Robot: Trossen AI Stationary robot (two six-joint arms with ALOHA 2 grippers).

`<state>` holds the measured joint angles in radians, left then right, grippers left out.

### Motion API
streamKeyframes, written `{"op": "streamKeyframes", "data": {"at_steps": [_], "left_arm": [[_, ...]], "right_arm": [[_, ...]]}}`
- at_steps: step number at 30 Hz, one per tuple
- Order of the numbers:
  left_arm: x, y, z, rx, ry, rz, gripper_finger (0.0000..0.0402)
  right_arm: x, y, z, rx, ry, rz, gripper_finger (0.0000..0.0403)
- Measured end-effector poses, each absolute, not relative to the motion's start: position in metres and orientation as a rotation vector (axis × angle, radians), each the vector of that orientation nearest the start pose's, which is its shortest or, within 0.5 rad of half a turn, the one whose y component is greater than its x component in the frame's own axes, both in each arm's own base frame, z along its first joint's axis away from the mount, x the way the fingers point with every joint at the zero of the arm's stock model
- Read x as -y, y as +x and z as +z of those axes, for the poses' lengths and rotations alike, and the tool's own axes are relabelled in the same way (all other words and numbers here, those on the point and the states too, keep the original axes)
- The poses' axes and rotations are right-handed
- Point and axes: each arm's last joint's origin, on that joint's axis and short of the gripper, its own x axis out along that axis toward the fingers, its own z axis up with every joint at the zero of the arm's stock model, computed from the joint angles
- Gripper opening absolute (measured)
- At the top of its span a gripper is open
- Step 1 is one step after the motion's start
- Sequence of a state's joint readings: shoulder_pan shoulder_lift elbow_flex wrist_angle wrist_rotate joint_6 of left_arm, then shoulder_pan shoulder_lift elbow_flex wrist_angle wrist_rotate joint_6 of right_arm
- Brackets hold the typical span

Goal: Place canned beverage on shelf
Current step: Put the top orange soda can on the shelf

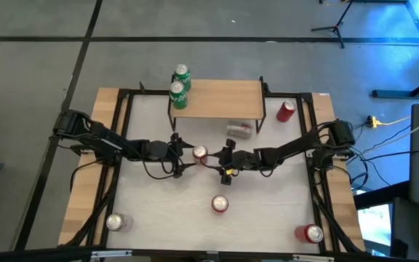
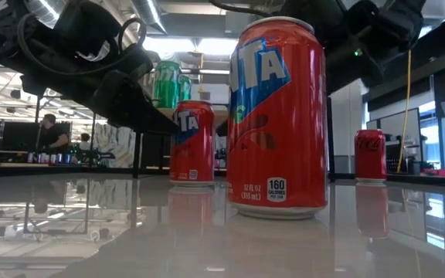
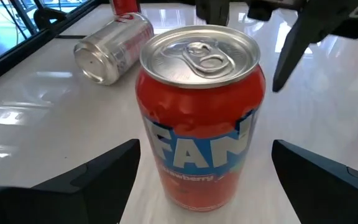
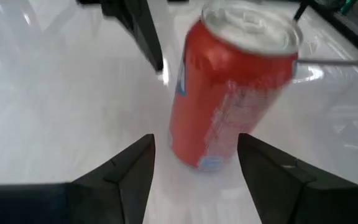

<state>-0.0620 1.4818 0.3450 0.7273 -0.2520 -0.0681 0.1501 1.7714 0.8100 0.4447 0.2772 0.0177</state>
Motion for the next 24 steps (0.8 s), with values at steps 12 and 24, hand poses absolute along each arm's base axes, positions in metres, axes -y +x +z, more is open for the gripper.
{"op": "streamKeyframes", "data": {"at_steps": [12, 24], "left_arm": [[0.008, 0.235, 0.140, -0.421, 0.008, 0.220, 0.0355], [0.011, 0.237, 0.137, -0.431, 0.026, 0.071, 0.0355]], "right_arm": [[-0.051, 0.341, 0.154, -0.503, -0.050, -0.133, 0.0227], [-0.036, 0.355, 0.137, -0.411, -0.034, -0.245, 0.0227]]}}
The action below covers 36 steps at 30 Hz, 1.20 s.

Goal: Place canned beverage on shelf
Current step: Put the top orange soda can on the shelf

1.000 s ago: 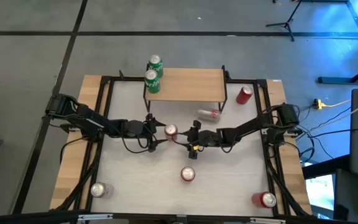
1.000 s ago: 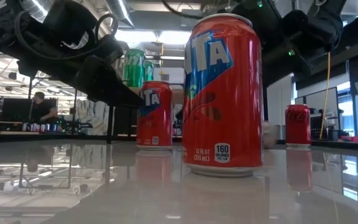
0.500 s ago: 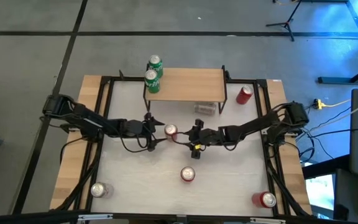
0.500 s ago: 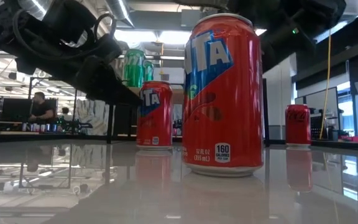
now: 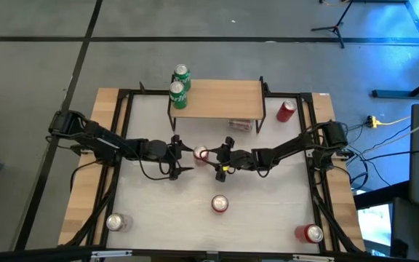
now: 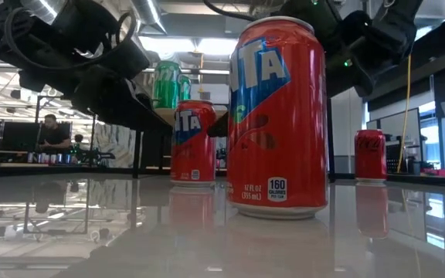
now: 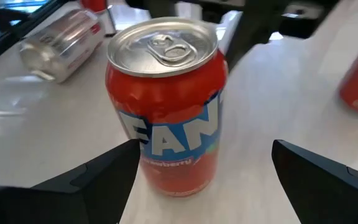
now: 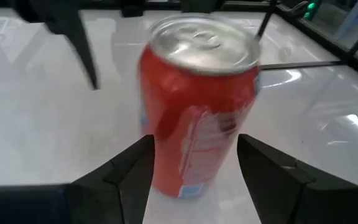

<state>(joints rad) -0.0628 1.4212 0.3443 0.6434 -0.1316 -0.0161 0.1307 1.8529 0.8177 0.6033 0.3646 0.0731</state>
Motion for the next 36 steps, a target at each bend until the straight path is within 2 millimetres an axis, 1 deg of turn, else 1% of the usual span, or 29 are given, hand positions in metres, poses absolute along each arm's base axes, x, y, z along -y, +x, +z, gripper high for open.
{"op": "streamKeyframes", "data": {"at_steps": [4, 8, 11, 13, 17, 21, 24, 26, 31, 34, 36], "left_arm": [[0.012, 0.237, 0.137, -0.428, 0.016, 0.062, 0.0355], [0.012, 0.237, 0.137, -0.427, -0.013, 0.058, 0.0355], [0.014, 0.237, 0.137, -0.427, -0.034, 0.043, 0.0355], [0.017, 0.237, 0.137, -0.422, -0.039, 0.008, 0.0355], [0.022, 0.238, 0.140, -0.398, -0.035, -0.022, 0.0355], [0.022, 0.238, 0.139, -0.401, -0.028, 0.003, 0.0355], [0.021, 0.237, 0.138, -0.419, -0.020, 0.038, 0.0355], [0.020, 0.235, 0.137, -0.440, -0.016, 0.048, 0.0355], [0.019, 0.229, 0.147, -0.435, -0.031, 0.061, 0.0355], [0.019, 0.224, 0.153, -0.450, -0.044, 0.070, 0.0355], [0.018, 0.220, 0.155, -0.463, -0.053, 0.084, 0.0355]], "right_arm": [[-0.031, 0.355, 0.137, -0.412, -0.033, -0.249, 0.0227], [-0.029, 0.355, 0.138, -0.419, -0.091, -0.273, 0.0227], [-0.027, 0.352, 0.142, -0.437, -0.158, -0.314, 0.0227], [-0.025, 0.349, 0.147, -0.448, -0.191, -0.361, 0.0227], [-0.022, 0.343, 0.167, -0.436, -0.213, -0.430, 0.0227], [-0.023, 0.337, 0.171, -0.485, -0.236, -0.392, 0.0227], [-0.024, 0.335, 0.181, -0.466, -0.217, -0.343, 0.0227], [-0.025, 0.334, 0.183, -0.466, -0.206, -0.301, 0.0227], [-0.027, 0.333, 0.191, -0.430, -0.177, -0.205, 0.0228], [-0.028, 0.335, 0.194, -0.395, -0.169, -0.191, 0.0242], [-0.026, 0.340, 0.203, -0.372, -0.178, -0.195, 0.0259]]}}
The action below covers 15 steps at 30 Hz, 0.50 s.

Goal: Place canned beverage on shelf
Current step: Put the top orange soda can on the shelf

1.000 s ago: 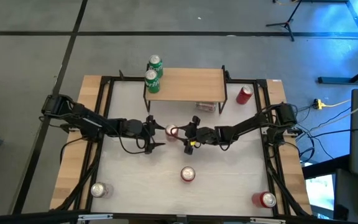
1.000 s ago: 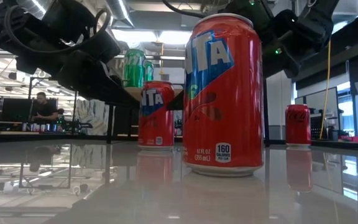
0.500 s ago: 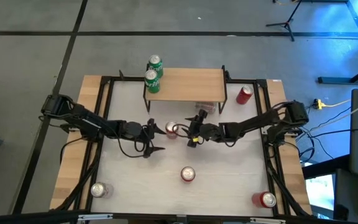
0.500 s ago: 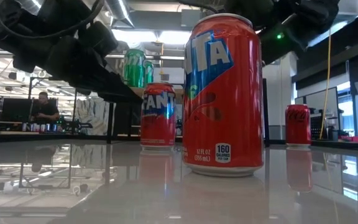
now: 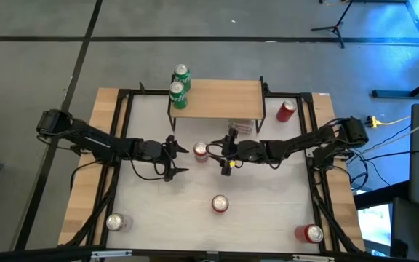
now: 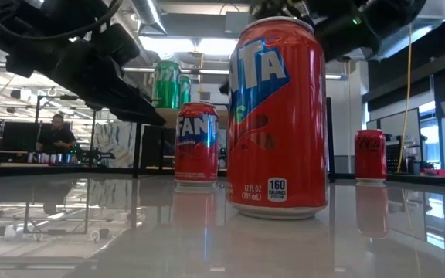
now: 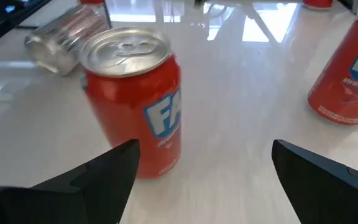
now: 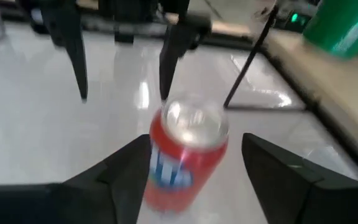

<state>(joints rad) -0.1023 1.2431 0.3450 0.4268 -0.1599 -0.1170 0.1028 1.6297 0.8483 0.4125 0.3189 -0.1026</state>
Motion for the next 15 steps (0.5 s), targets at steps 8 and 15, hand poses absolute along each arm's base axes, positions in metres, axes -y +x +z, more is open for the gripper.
{"op": "streamKeyframes", "data": {"at_steps": [8, 15], "left_arm": [[0.017, 0.213, 0.155, -0.521, -0.078, 0.110, 0.0355], [0.017, 0.213, 0.155, -0.521, -0.078, 0.110, 0.0355]], "right_arm": [[-0.031, 0.372, 0.224, -0.358, -0.199, -0.131, 0.0316], [-0.027, 0.393, 0.222, -0.466, -0.138, -0.156, 0.0335]]}}
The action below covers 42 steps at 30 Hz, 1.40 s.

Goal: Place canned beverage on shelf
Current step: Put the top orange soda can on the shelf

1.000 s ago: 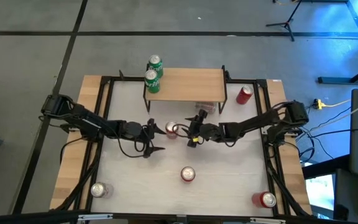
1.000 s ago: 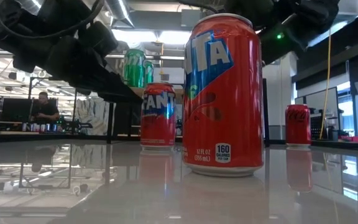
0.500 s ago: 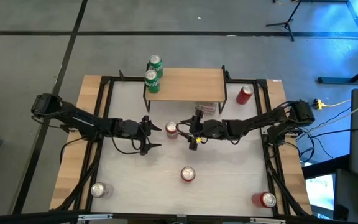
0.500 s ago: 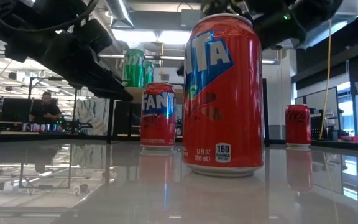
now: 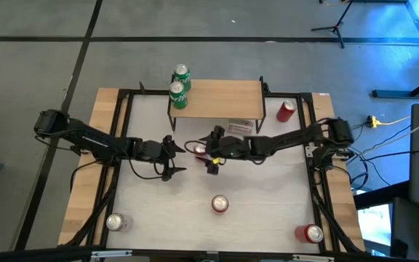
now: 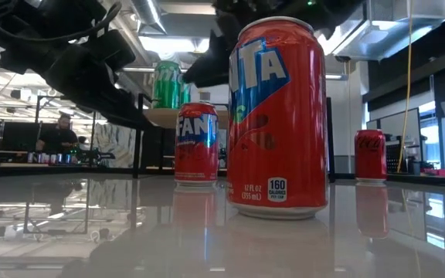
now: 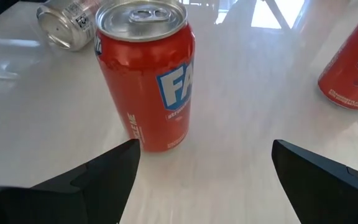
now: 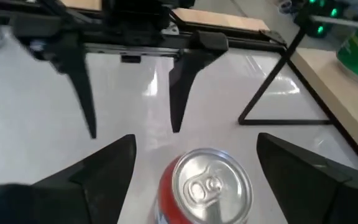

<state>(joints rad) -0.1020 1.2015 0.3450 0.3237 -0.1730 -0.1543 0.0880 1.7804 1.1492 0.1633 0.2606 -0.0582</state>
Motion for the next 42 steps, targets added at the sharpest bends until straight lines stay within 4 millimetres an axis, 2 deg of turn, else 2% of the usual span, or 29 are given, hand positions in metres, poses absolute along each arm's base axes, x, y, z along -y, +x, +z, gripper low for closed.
{"op": "streamKeyframes", "data": {"at_steps": [7, 11, 23, 34, 42], "left_arm": [[0.019, 0.213, 0.155, -0.522, -0.072, 0.100, 0.0355], [0.019, 0.213, 0.155, -0.522, -0.071, 0.097, 0.0355], [0.020, 0.213, 0.156, -0.514, -0.071, 0.095, 0.0355], [0.020, 0.213, 0.155, -0.515, -0.072, 0.092, 0.0355], [0.020, 0.213, 0.155, -0.515, -0.072, 0.091, 0.0355]], "right_arm": [[-0.014, 0.399, 0.208, -0.523, -0.059, -0.197, 0.0335], [-0.014, 0.401, 0.202, -0.539, -0.036, -0.146, 0.0335], [-0.013, 0.403, 0.195, -0.554, -0.065, -0.187, 0.0335], [-0.013, 0.394, 0.223, -0.489, -0.078, -0.191, 0.0335], [-0.012, 0.392, 0.227, -0.486, -0.064, -0.225, 0.0335]]}}
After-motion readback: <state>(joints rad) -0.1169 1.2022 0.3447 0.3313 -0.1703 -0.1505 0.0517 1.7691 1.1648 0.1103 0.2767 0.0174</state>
